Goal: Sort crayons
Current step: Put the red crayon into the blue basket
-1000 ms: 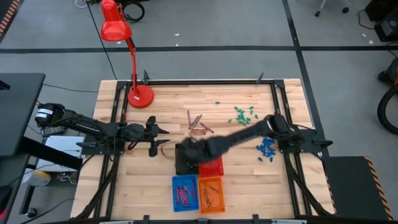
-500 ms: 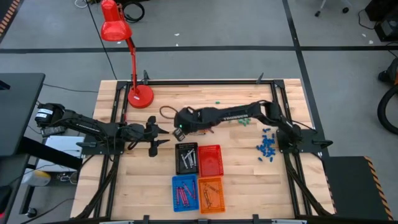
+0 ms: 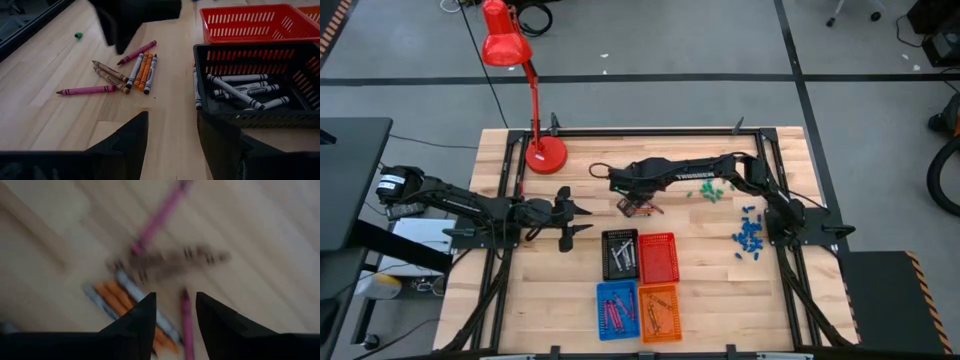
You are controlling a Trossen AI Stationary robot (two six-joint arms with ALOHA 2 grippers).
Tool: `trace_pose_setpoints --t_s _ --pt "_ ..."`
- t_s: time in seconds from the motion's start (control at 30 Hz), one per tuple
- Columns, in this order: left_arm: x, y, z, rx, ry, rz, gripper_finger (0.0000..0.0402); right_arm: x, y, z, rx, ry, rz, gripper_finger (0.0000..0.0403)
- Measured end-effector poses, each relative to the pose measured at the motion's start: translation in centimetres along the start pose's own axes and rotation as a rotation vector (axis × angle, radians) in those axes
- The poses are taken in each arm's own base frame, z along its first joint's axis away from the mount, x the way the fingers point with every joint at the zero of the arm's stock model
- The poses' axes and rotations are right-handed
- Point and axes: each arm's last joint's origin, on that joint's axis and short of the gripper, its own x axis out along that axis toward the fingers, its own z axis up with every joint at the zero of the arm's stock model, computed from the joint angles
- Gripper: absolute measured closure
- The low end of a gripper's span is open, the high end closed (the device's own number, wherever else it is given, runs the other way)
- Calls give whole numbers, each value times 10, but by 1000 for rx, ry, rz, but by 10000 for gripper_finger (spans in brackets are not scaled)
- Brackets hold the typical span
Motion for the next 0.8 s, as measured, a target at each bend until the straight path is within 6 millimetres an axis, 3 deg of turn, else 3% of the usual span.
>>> trace_pose_setpoints --t_s 0.3,0.8 --pt "0 0 0 1 5 0 219 2 -8 -15 -51 162 -46 251" --pt "0 0 0 1 5 0 219 30 -22 -27 -61 246 -28 256"
